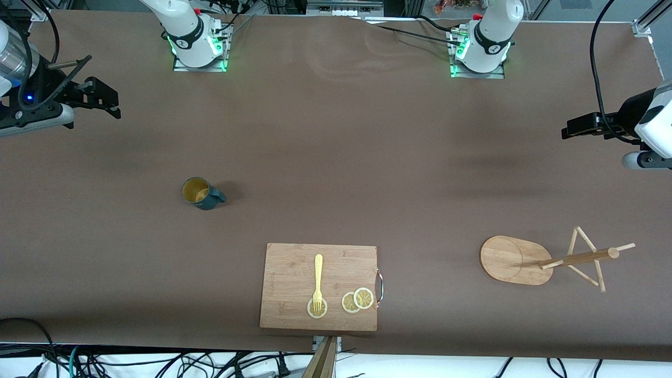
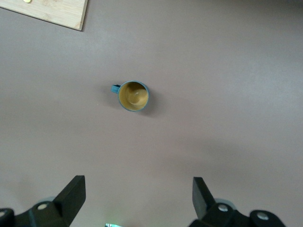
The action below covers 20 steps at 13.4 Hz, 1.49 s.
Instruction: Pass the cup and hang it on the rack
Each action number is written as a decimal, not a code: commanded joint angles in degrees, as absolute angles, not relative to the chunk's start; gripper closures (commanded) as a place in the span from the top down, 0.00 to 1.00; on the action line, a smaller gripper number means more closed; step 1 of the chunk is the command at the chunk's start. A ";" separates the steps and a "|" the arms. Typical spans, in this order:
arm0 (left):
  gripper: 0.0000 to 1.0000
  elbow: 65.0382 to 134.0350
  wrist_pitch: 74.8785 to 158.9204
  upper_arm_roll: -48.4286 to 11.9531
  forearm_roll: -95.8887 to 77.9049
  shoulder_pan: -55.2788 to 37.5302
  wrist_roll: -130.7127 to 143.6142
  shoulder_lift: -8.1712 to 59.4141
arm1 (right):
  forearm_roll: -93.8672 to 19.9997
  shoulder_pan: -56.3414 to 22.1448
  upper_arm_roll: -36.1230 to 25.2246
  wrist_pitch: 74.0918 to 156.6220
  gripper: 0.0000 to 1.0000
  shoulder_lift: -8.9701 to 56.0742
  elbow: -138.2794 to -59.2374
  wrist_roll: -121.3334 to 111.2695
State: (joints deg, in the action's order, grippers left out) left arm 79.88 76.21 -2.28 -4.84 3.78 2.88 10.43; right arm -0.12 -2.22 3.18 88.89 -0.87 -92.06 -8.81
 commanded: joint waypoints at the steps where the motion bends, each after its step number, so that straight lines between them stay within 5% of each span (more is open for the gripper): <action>1: 1.00 77.96 75.67 -2.20 -3.78 3.52 2.81 11.34 | 0.70 -1.06 3.26 87.80 1.00 -0.70 -91.40 -7.48; 20: 1.00 78.05 75.59 -2.20 -3.69 3.34 2.81 11.34 | 0.09 -1.23 3.60 87.63 1.00 -1.14 -90.35 -8.44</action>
